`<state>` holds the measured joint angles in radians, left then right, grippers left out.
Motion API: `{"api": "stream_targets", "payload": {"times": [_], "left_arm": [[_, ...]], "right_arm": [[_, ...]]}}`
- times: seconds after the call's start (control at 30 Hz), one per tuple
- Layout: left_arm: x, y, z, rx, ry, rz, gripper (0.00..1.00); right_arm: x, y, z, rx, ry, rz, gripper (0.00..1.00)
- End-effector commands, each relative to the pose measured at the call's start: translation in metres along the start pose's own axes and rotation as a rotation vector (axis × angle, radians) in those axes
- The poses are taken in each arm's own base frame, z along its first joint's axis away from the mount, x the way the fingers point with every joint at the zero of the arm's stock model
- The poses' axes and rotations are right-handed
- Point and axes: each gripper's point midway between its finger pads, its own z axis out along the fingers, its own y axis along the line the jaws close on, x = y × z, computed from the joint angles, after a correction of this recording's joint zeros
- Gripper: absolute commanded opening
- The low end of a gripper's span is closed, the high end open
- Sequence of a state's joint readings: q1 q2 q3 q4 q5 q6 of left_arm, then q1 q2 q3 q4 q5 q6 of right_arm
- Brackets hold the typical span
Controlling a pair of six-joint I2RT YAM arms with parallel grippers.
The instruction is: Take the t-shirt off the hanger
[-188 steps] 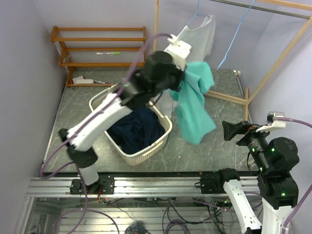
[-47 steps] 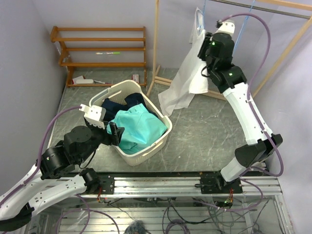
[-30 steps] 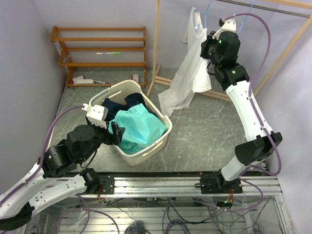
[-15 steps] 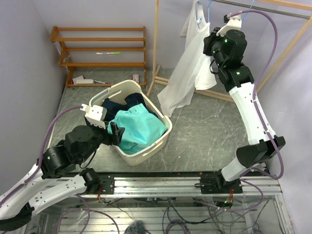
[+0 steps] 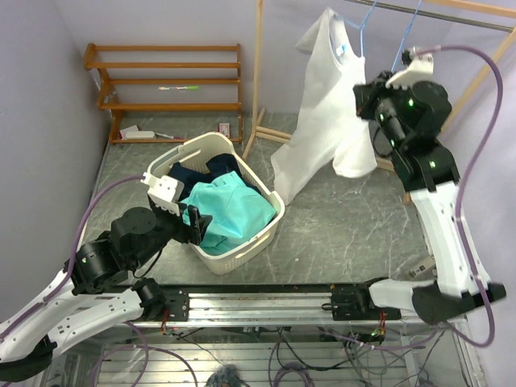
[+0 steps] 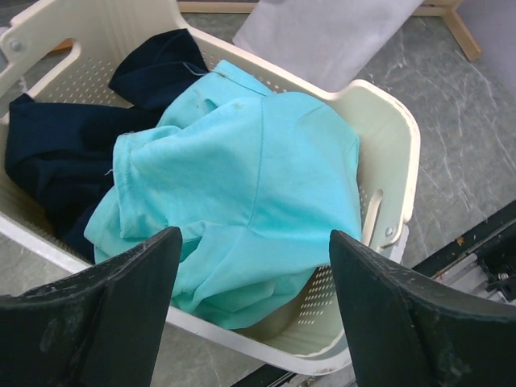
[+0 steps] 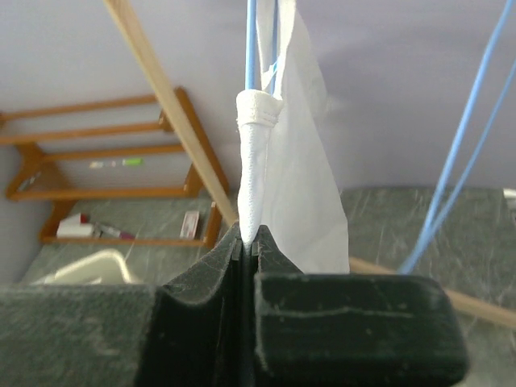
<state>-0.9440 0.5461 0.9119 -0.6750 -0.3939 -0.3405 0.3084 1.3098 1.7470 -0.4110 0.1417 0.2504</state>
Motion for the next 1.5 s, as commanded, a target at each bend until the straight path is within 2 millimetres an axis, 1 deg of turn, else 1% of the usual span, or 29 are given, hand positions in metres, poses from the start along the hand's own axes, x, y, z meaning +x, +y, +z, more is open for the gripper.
{"api": "stream_targets", "payload": {"times": [0.0, 0.03, 0.07, 0.1, 0.17, 0.23, 0.27, 0.37, 0.47, 0.5, 0.6, 0.7, 0.77, 0.8, 0.83, 0.93, 1.03, 1.1, 1.13, 1.23, 1.3, 1.37, 1.4, 1.43, 1.47], "left_arm": [[-0.009, -0.019, 0.0, 0.108, -0.038, 0.012, 0.82], [-0.011, -0.022, 0.0, 0.126, -0.045, 0.023, 0.81], [-0.015, -0.025, 0.001, 0.14, -0.058, 0.028, 0.81], [-0.02, -0.029, 0.002, 0.156, -0.073, 0.032, 0.82], [-0.032, -0.043, 0.003, 0.221, -0.106, 0.049, 0.87], [-0.046, -0.061, 0.003, 0.3, -0.135, 0.063, 0.9], [-0.055, -0.07, 0.004, 0.338, -0.146, 0.072, 0.91], [-0.08, -0.102, 0.004, 0.467, -0.175, 0.115, 0.96], [-0.103, -0.128, 0.008, 0.564, -0.196, 0.173, 0.97], [-0.108, -0.136, 0.014, 0.585, -0.191, 0.197, 0.97], [-0.128, -0.151, 0.026, 0.612, -0.203, 0.259, 0.97], [-0.147, -0.164, 0.04, 0.625, -0.226, 0.3, 0.96], [-0.16, -0.172, 0.047, 0.634, -0.252, 0.306, 0.96], [-0.159, -0.178, 0.054, 0.65, -0.246, 0.311, 0.97], [-0.164, -0.184, 0.056, 0.668, -0.255, 0.315, 0.96], [-0.17, -0.195, 0.066, 0.694, -0.25, 0.329, 0.97], [-0.174, -0.2, 0.068, 0.714, -0.264, 0.34, 0.99], [-0.173, -0.209, 0.065, 0.769, -0.272, 0.344, 0.99], [-0.169, -0.214, 0.064, 0.802, -0.26, 0.349, 0.99], [-0.154, -0.225, 0.07, 0.871, -0.206, 0.355, 0.99], [-0.148, -0.23, 0.074, 0.895, -0.19, 0.35, 0.97], [-0.144, -0.234, 0.077, 0.917, -0.18, 0.345, 0.93], [-0.142, -0.236, 0.079, 0.927, -0.173, 0.343, 0.88], [-0.142, -0.238, 0.08, 0.933, -0.168, 0.343, 0.81], [-0.141, -0.239, 0.082, 0.936, -0.162, 0.348, 0.66]], "right_arm": [[0.014, 0.002, -0.055, -0.064, 0.03, 0.02, 0.0], [0.029, 0.0, -0.065, -0.073, 0.063, 0.017, 0.0], [0.034, -0.001, -0.076, -0.081, 0.074, 0.017, 0.0], [0.044, -0.002, -0.086, -0.088, 0.102, 0.015, 0.0], [0.058, -0.001, -0.105, -0.114, 0.147, 0.018, 0.0], [0.074, 0.008, -0.123, -0.188, 0.194, 0.016, 0.0], [0.082, 0.017, -0.134, -0.255, 0.219, 0.016, 0.0], [0.102, 0.035, -0.168, -0.401, 0.278, 0.029, 0.0], [0.114, 0.046, -0.202, -0.506, 0.305, 0.046, 0.0], [0.116, 0.047, -0.213, -0.525, 0.306, 0.053, 0.0], [0.12, 0.049, -0.238, -0.564, 0.305, 0.054, 0.0], [0.123, 0.053, -0.257, -0.617, 0.312, 0.047, 0.0], [0.125, 0.056, -0.266, -0.647, 0.323, 0.04, 0.0], [0.125, 0.057, -0.268, -0.662, 0.327, 0.036, 0.0], [0.125, 0.059, -0.271, -0.677, 0.324, 0.031, 0.0], [0.123, 0.061, -0.279, -0.706, 0.318, 0.019, 0.0], [0.122, 0.063, -0.284, -0.726, 0.314, 0.006, 0.0], [0.12, 0.066, -0.288, -0.754, 0.308, 0.004, 0.0], [0.118, 0.068, -0.291, -0.767, 0.304, 0.004, 0.0], [0.112, 0.071, -0.297, -0.793, 0.289, 0.0, 0.0], [0.109, 0.073, -0.301, -0.81, 0.278, -0.002, 0.0], [0.107, 0.074, -0.304, -0.818, 0.273, -0.002, 0.0], [0.106, 0.073, -0.304, -0.812, 0.271, -0.004, 0.0], [0.107, 0.072, -0.304, -0.805, 0.272, -0.006, 0.0], [0.107, 0.072, -0.303, -0.8, 0.274, -0.007, 0.0]]}}
